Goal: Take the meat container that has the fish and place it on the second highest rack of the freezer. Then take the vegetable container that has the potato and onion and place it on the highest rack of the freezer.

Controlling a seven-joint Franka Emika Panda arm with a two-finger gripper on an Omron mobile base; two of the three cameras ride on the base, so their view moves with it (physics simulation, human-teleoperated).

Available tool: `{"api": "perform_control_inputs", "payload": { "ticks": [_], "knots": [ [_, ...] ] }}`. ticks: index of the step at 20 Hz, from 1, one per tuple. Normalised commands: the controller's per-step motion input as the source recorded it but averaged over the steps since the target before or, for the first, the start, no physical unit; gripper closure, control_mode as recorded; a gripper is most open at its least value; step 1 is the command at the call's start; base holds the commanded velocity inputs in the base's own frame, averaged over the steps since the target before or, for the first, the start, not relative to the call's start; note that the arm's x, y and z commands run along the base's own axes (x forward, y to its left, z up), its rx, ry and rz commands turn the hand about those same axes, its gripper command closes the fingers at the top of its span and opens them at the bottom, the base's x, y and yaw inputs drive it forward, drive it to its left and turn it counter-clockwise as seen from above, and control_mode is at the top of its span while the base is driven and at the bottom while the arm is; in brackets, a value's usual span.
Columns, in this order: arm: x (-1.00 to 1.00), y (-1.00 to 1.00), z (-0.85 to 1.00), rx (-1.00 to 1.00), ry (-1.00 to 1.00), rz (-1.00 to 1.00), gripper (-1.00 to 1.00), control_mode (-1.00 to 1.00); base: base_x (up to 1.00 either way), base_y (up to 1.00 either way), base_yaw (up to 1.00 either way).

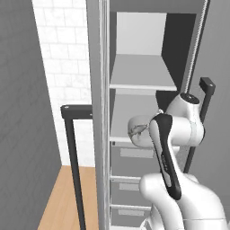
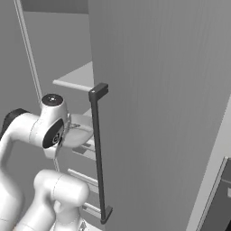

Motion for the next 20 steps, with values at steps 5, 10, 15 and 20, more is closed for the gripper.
{"api": "perform_control_inputs", "payload": {
  "ticks": [5, 10, 15, 20],
  "knots": [
    [0.64, 0.17, -0.46, 0.0, -0.04, -0.05, 1.0, -1.0, 0.0, 0.0, 0.0],
    [0.87, 0.03, -0.38, 0.0, 0.0, -0.08, 1.0, -1.0, 0.0, 0.0, 0.0],
    [0.9, 0.0, -0.33, -0.01, 0.0, -0.06, 1.0, -1.0, 0.0, 0.0, 0.0],
    [0.87, 0.0, -0.12, 0.0, 0.0, -0.06, 1.0, -1.0, 0.0, 0.0, 0.0]
  ]
}}
